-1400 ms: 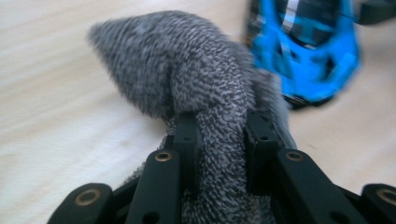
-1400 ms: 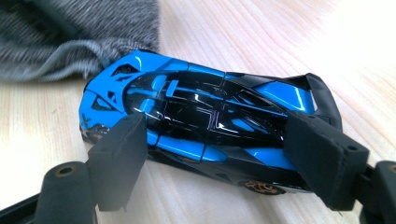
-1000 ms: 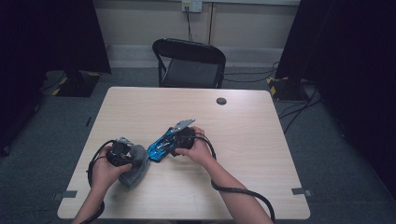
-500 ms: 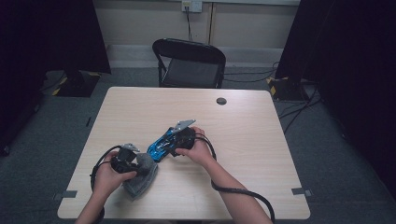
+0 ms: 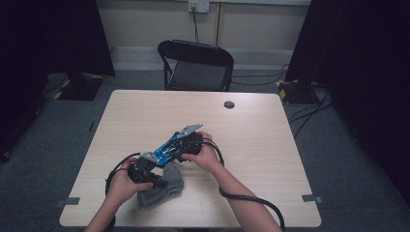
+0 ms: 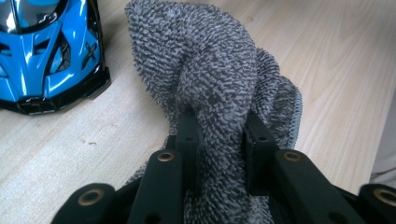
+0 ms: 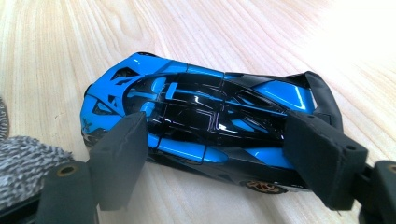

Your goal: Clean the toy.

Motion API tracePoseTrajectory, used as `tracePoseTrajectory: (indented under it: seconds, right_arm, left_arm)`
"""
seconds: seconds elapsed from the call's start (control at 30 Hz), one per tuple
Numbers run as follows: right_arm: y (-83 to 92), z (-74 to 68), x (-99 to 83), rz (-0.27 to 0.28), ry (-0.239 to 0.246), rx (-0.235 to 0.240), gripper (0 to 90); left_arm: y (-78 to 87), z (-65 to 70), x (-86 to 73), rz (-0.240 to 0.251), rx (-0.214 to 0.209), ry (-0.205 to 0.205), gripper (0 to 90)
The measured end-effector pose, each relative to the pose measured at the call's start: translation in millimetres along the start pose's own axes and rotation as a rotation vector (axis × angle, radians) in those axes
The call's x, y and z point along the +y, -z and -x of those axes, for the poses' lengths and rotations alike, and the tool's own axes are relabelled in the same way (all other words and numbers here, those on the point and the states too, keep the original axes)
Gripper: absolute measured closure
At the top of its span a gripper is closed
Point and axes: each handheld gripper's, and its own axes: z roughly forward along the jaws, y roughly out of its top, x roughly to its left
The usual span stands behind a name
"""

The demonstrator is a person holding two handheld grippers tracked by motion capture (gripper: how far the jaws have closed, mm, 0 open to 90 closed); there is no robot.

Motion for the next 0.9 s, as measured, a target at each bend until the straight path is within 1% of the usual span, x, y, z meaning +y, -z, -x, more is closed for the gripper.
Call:
tracePoseTrajectory:
  seconds: [0.07, 0.17, 0.27, 0.33, 0.37, 0.4, 0.43, 0.47, 0.5, 0.53, 0.57, 0.6, 0.63, 0.9]
  right_arm:
    - [0.0, -0.1, 0.0, 0.001, 0.000, 0.000, 22.3]
    - [0.0, -0.1, -0.2, 0.002, 0.000, -0.001, 22.3]
    - [0.0, -0.5, 0.9, -0.005, -0.003, -0.003, 22.2]
    - [-0.1, -0.7, 1.6, -0.005, -0.023, -0.004, 22.0]
    - [-0.2, -0.8, 2.6, -0.006, -0.045, -0.010, 21.9]
    - [-0.4, -1.6, 4.6, -0.015, -0.063, -0.018, 21.2]
    - [-1.0, -2.8, 6.7, -0.025, -0.068, -0.023, 21.2]
    - [-1.4, -3.6, 8.4, -0.036, -0.060, -0.037, 21.8]
    - [-1.6, -4.9, 9.7, -0.036, -0.054, -0.058, 21.8]
    - [-2.1, -6.3, 10.8, -0.015, -0.041, -0.071, 22.5]
    - [-2.7, -7.3, 11.6, -0.020, -0.026, -0.073, 22.4]
    - [-4.6, -8.0, 11.7, -0.044, -0.019, -0.076, 20.1]
    - [-6.2, -9.0, 11.2, -0.049, -0.011, -0.073, 18.9]
    - [-7.4, -8.5, 7.2, -0.020, -0.008, -0.065, 17.5]
  left_arm:
    - [-0.4, -1.5, -1.1, -0.009, 0.021, 0.004, 72.3]
    - [0.4, -4.6, -3.1, -0.008, 0.031, 0.012, 72.1]
    - [2.2, -5.3, -3.0, -0.011, 0.038, 0.012, 72.0]
    - [1.1, -5.4, -3.4, -0.013, 0.037, 0.013, 72.0]
    - [0.6, -5.6, -3.2, -0.017, 0.037, 0.009, 72.0]
    - [0.0, -5.7, -2.9, -0.020, 0.034, 0.006, 72.0]
    - [-0.2, -6.1, -2.6, -0.022, 0.032, 0.005, 72.0]
    - [-0.3, -6.1, -2.4, -0.024, 0.032, 0.007, 72.0]
    - [-0.4, -6.2, -2.3, -0.022, 0.033, 0.008, 71.9]
    - [-0.4, -6.2, -2.2, -0.022, 0.033, 0.007, 71.9]
    - [-0.5, -6.1, -2.3, -0.023, 0.033, 0.004, 71.9]
    - [-0.4, -6.0, -2.4, -0.024, 0.033, 0.003, 71.8]
    - [-0.4, -6.3, -2.5, -0.022, 0.031, 0.002, 71.8]
    - [-0.4, -9.1, -3.4, -0.013, 0.033, 0.018, 69.7]
